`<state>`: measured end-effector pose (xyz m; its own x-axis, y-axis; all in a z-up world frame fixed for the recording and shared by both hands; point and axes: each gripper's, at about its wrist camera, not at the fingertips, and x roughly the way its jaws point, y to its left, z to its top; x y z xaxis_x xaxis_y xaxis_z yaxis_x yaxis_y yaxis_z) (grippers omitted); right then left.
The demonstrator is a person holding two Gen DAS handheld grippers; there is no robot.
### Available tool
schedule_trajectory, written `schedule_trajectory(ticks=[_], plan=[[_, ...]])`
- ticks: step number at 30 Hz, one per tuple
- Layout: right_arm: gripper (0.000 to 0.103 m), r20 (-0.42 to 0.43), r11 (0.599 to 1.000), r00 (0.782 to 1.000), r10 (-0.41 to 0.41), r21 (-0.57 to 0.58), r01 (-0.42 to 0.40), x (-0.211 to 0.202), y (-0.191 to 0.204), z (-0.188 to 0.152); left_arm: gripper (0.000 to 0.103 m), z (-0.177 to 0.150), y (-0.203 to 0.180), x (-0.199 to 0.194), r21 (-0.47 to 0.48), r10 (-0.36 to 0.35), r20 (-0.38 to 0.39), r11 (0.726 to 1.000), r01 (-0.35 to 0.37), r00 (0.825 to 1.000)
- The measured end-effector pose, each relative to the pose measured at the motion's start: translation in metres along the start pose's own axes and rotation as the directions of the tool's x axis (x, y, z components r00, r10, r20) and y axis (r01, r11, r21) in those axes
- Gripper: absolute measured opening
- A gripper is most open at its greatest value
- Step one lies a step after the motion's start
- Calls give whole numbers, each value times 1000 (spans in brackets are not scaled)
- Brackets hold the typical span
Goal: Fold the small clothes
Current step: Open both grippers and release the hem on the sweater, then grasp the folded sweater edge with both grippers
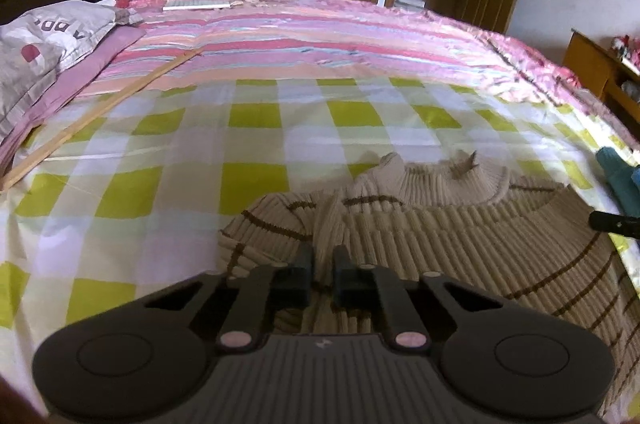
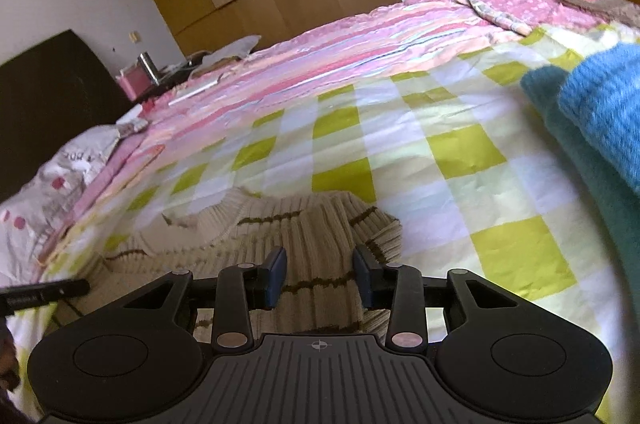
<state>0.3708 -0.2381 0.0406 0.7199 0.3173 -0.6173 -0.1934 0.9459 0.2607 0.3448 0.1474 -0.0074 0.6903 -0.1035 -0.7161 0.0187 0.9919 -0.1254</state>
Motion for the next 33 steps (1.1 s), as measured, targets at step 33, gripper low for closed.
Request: schedule_trajectory(ticks=[33], plan=[[7,121,994,987,-103,-17,106,-1,2,37,13,17,32,-5,-18,123,108,992,-122,986]])
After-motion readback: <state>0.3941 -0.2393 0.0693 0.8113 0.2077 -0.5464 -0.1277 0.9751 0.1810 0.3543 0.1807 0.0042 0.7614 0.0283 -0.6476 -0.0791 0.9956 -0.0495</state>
